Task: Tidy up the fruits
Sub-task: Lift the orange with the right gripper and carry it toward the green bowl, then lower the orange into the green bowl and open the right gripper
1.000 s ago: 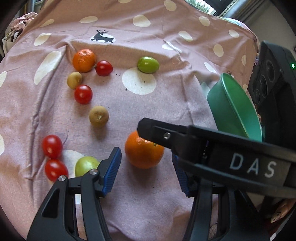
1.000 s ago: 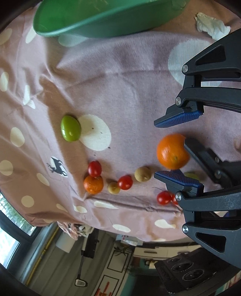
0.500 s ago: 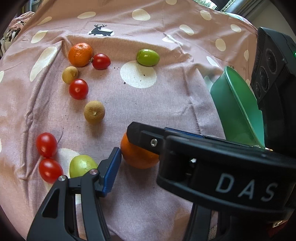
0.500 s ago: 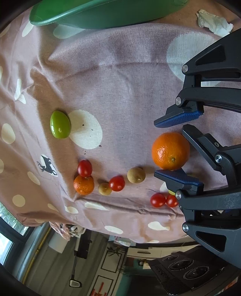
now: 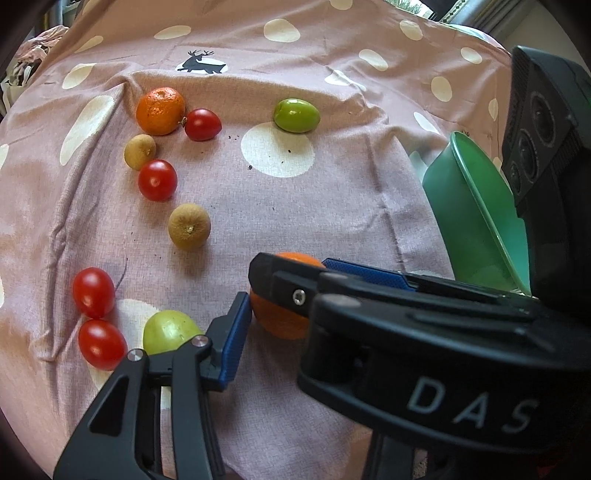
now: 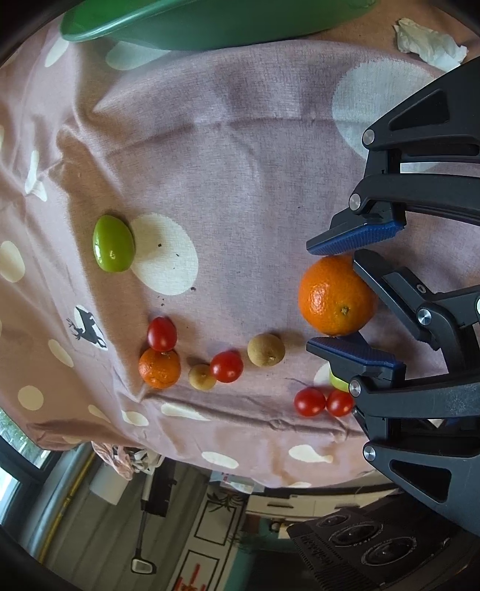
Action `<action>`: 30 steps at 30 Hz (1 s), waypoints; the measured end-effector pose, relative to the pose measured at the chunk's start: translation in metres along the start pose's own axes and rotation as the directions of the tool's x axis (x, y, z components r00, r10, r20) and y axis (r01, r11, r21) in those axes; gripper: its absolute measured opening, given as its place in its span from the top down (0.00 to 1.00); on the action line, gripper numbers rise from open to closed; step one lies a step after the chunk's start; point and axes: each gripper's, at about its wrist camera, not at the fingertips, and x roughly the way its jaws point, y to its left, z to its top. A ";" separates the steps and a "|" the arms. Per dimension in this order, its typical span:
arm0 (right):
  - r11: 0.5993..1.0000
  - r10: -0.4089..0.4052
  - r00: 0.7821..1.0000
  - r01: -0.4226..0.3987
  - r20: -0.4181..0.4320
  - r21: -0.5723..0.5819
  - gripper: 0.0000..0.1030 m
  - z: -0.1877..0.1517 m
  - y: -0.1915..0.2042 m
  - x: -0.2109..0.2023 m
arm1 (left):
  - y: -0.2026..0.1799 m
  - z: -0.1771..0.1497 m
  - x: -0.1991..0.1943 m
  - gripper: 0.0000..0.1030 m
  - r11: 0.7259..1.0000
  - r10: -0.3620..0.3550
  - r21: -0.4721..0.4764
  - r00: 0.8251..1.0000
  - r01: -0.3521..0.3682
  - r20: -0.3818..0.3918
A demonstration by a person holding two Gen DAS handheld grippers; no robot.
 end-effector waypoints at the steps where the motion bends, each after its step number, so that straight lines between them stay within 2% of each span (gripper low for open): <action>1: 1.000 -0.002 1.000 0.002 0.003 -0.006 0.52 0.000 0.001 -0.001 | 0.000 0.000 0.000 0.55 1.000 -0.002 0.000 1.000 0.002 0.000; 7: 1.000 -0.007 0.999 0.008 0.033 -0.020 0.53 -0.002 0.004 -0.006 | 0.001 0.000 -0.005 0.55 1.000 -0.011 -0.004 1.000 0.011 0.015; 22: 0.996 -0.003 0.991 0.015 0.137 -0.089 0.53 -0.008 0.026 -0.031 | -0.005 -0.002 -0.032 0.55 1.000 -0.024 0.018 0.990 0.022 0.137; 30: 0.995 0.001 0.979 0.021 0.203 -0.102 0.53 -0.013 0.031 -0.049 | -0.017 -0.004 -0.051 0.55 0.998 -0.037 0.047 0.979 0.028 0.200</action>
